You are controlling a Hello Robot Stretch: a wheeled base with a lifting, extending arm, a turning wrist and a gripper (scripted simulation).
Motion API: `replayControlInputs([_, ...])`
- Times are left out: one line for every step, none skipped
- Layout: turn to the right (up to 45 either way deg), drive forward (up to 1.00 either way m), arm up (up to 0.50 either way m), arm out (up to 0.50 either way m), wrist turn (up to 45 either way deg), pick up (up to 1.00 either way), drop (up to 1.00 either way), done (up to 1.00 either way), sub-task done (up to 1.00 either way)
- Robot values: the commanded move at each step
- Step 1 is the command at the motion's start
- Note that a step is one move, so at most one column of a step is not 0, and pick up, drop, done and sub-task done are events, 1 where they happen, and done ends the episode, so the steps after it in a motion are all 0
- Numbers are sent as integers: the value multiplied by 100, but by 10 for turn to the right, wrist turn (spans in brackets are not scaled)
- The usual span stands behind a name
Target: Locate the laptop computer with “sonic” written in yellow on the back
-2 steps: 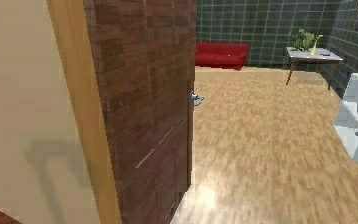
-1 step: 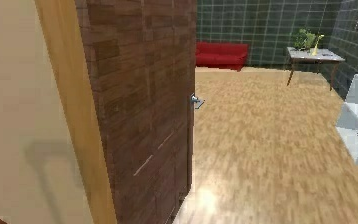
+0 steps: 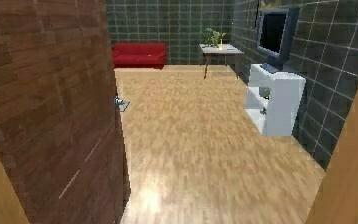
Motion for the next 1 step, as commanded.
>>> replayControlInputs([0, 15, 0, 0, 0, 0, 0, 0, 0])
